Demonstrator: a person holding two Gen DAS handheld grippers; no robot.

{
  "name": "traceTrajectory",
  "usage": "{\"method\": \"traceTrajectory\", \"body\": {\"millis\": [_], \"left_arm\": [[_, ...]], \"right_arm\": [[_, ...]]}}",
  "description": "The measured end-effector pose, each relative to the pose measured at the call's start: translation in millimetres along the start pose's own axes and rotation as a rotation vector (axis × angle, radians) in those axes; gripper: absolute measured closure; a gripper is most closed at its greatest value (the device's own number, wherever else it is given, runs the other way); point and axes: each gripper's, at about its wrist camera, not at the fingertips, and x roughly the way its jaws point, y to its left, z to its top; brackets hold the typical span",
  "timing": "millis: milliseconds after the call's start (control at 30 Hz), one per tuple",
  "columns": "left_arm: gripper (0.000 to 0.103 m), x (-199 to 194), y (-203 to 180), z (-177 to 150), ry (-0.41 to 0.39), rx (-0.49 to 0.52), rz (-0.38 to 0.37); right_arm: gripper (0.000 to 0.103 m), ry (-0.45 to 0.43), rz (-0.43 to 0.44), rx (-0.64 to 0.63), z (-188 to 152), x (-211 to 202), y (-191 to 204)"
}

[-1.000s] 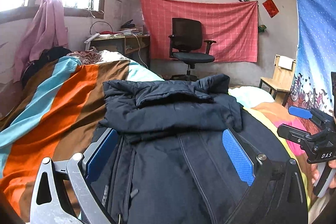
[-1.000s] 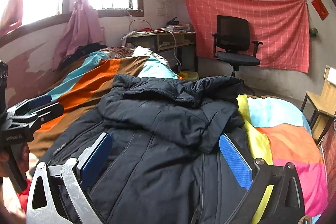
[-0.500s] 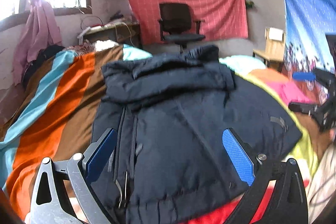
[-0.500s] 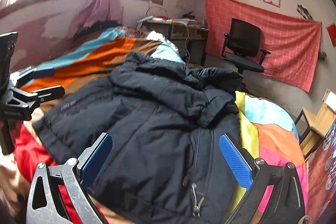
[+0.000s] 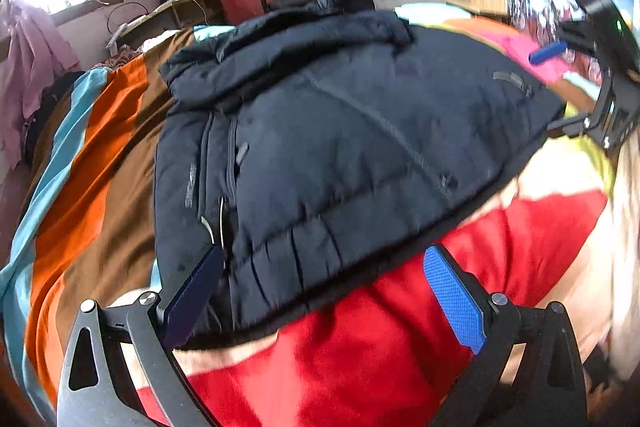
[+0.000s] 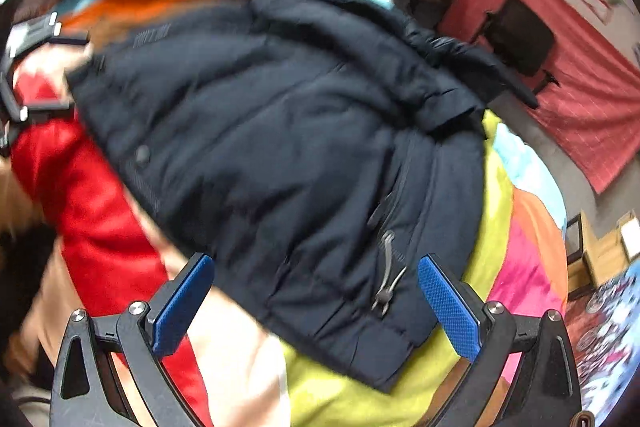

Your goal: Fold large clothes

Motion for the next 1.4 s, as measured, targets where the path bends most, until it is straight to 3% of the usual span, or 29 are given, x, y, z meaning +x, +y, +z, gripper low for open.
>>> {"method": "traceTrajectory", "body": {"millis": [167, 300, 500, 767, 967, 1033, 1100, 1233, 1267, 1333, 1400], "left_arm": [[0.005, 14, -2, -11, 0.051, 0.02, 0.057], [0.005, 28, 1, -18, 0.098, 0.012, 0.145], [0.005, 32, -8, -24, 0.07, 0.068, 0.25], [0.005, 46, -5, -24, 0.082, 0.082, 0.275], [0.008, 43, -7, -19, 0.06, 0.074, 0.27], [0.017, 40, -7, -18, 0.044, 0.069, 0.257], [0.026, 37, -9, -16, 0.032, 0.076, 0.24], [0.047, 35, -18, -15, 0.017, 0.122, 0.235], [0.053, 34, -22, -15, 0.008, 0.142, 0.24], [0.057, 34, -30, -17, -0.006, 0.175, 0.267], [0.071, 32, -34, -16, -0.018, 0.193, 0.259]], "right_arm": [[0.0, 0.122, 0.028, -0.076, -3, 23, 15], [0.0, 0.235, 0.025, -0.143, -10, 48, 31], [0.0, 0.303, -0.098, -0.227, -19, 69, 44], [0.0, 0.244, -0.227, -0.329, -22, 80, 64], [0.002, 0.18, -0.288, -0.333, -18, 82, 63], [0.007, 0.144, -0.295, -0.326, -15, 78, 62], [0.026, 0.114, -0.279, -0.314, -11, 74, 61], [0.041, 0.064, -0.253, -0.274, -6, 63, 60], [0.049, 0.057, -0.245, -0.262, -5, 62, 60], [0.059, 0.027, -0.229, -0.223, 0, 56, 53], [0.068, -0.004, -0.224, -0.194, 4, 48, 54]]}}
